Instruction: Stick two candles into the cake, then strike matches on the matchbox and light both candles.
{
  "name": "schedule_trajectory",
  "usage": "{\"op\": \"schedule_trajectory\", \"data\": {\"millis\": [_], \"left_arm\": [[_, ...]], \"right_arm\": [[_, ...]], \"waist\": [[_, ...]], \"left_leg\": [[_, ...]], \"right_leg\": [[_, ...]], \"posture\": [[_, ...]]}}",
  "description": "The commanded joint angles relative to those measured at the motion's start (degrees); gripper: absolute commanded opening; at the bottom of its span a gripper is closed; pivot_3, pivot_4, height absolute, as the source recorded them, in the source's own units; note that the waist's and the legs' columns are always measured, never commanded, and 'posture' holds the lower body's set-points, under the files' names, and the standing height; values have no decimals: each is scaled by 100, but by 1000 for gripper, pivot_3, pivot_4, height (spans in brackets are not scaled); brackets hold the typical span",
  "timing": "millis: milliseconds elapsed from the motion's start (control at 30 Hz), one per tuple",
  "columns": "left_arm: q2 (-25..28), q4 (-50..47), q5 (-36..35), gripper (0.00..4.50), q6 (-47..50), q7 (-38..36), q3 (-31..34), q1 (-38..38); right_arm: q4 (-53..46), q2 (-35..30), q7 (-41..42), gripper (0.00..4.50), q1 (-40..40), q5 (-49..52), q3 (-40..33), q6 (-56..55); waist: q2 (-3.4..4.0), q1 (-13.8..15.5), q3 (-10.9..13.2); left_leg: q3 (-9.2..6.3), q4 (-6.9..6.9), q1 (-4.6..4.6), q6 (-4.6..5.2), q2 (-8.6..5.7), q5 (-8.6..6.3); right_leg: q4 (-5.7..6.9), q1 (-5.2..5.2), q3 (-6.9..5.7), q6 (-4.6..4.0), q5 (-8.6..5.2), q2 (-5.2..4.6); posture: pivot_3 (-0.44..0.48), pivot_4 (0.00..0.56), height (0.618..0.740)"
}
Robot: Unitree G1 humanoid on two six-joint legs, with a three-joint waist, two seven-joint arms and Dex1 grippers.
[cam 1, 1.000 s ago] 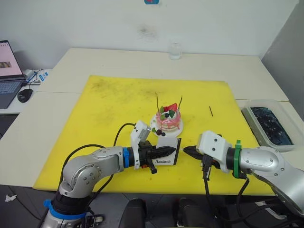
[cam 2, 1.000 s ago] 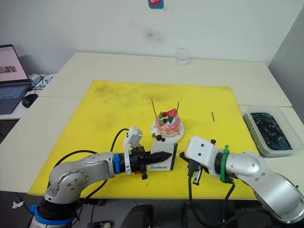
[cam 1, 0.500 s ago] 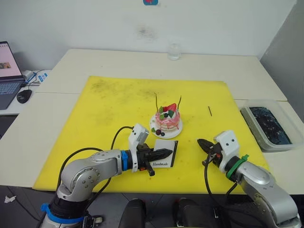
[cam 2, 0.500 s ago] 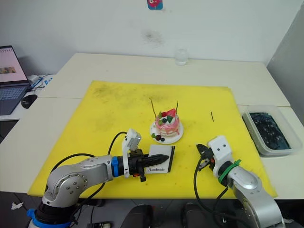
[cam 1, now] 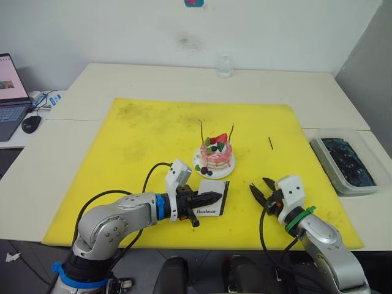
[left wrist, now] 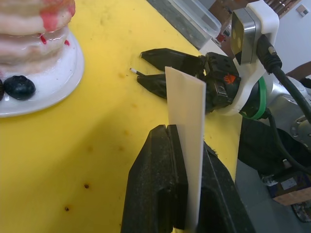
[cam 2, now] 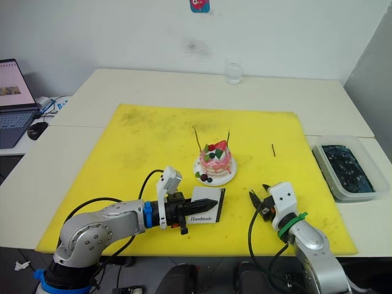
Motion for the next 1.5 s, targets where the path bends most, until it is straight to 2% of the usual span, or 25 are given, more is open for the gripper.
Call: {"op": "schedule_trajectory", "data": {"millis": [33, 400, 500, 667, 700, 1067, 1367, 1500], "left_arm": [[10, -223, -39, 0, -66, -39, 78, -88], [-10, -178, -17, 0, -79, -63, 40, -131], [-6, -176, -10, 0, -83, -72, 32, -134], [0, -182, -7, 0, -84, -82, 26, -126], [3, -186, -7, 0, -84, -84, 26, -120], [8, -181, -32, 0, -66, -105, 29, -107], [-173, 7, -24, 0, -45, -101, -48, -279], [-229, 114, 46, 0, -66, -148, -129, -382]], "right_arm": [[-44, -51, 72, 2342, 10, -52, 59, -35], [-88, -17, 60, 2342, 23, -164, 177, 37], [-89, -23, 71, 1794, 63, -191, 185, 61], [-106, -35, 107, 88, 86, -195, 214, 79], [-111, -31, 108, 34, 94, -188, 214, 90], [-579, -128, 202, 34, 93, -25, 91, 263], [-1723, -739, 501, 34, 32, 350, -295, 972], [-2465, -1346, 879, 34, -298, 682, -460, 1425]], "waist": [[0, 0, 0], [0, 0, 0], [0, 0, -1], [0, 0, -2], [-1, 0, -2], [0, 3, -2], [-1, 9, -2], [1, 0, -1]], "left_leg": [[0, 0, 0, 0, 0, 0], [-1, 0, 1, 0, 1, 0], [-1, 0, 2, 0, 1, 0], [-1, 0, 2, 0, 1, 0], [-1, 0, 2, 0, 0, 0], [0, 0, 2, 0, 1, 0], [0, 1, 1, 0, -1, 0], [3, 1, 2, 0, -2, 0]], "right_leg": [[0, 0, 0, 0, 0, 0], [0, 0, -1, 0, 0, 0], [0, 0, -1, 0, 0, 0], [0, 1, -1, 0, 0, -1], [0, 2, 0, 0, 0, -1], [0, 2, -1, 0, 0, -2], [0, 2, -1, 1, 1, -2], [0, 1, 2, 1, 1, 0]], "posture": [[0, 150, 740], [0, 150, 740], [0, 150, 740], [0, 150, 740], [0, 150, 740], [0, 150, 740], [0, 150, 740], [0, 150, 740]]}}
